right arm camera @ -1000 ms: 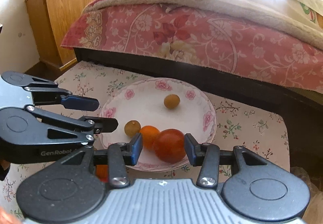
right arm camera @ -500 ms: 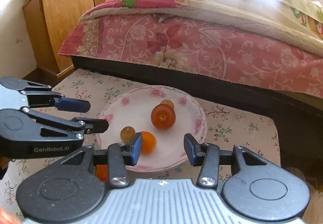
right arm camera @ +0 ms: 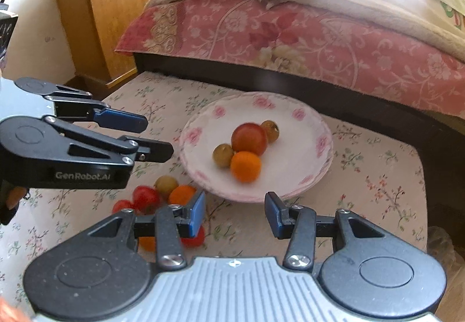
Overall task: Organize fruits
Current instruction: 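Withdraw both tools from the plate toward the remaining fruit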
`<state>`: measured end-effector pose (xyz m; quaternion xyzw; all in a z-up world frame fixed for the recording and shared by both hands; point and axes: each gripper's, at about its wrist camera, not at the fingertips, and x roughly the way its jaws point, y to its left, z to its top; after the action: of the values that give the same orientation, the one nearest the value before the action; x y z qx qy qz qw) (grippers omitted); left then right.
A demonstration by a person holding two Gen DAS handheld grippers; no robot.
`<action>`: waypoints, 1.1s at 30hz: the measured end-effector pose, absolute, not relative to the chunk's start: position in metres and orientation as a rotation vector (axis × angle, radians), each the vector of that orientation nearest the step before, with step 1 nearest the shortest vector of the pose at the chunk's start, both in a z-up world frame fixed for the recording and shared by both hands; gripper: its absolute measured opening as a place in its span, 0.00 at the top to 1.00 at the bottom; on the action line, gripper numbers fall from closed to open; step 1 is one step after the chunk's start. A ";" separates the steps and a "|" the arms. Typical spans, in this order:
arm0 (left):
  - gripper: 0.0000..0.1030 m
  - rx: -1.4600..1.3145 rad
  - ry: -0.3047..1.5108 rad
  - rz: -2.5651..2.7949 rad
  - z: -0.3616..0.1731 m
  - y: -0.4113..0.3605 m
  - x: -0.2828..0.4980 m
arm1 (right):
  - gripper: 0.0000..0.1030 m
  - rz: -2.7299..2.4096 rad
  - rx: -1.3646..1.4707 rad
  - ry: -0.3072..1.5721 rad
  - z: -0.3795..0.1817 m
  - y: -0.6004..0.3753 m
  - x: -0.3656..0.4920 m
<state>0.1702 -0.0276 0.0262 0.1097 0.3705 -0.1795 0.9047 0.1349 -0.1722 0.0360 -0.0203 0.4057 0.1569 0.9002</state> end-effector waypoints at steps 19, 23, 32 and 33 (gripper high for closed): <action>0.47 0.239 0.840 -0.378 0.016 0.011 0.123 | 0.54 0.484 -0.021 0.928 0.018 -0.127 0.099; 0.47 0.243 0.845 -0.384 0.014 0.015 0.120 | 0.54 0.487 -0.021 0.936 0.012 -0.122 0.105; 0.46 0.245 0.862 -0.405 0.010 0.022 0.120 | 0.54 0.492 -0.023 0.940 -0.002 -0.114 0.116; 0.46 0.245 0.864 -0.407 0.009 0.022 0.121 | 0.54 0.491 -0.029 0.934 -0.003 -0.112 0.117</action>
<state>0.1206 0.0223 0.0094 0.1177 0.4148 -0.1955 0.8809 0.1171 -0.1120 -0.0025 -0.0139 0.4455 0.2344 0.8639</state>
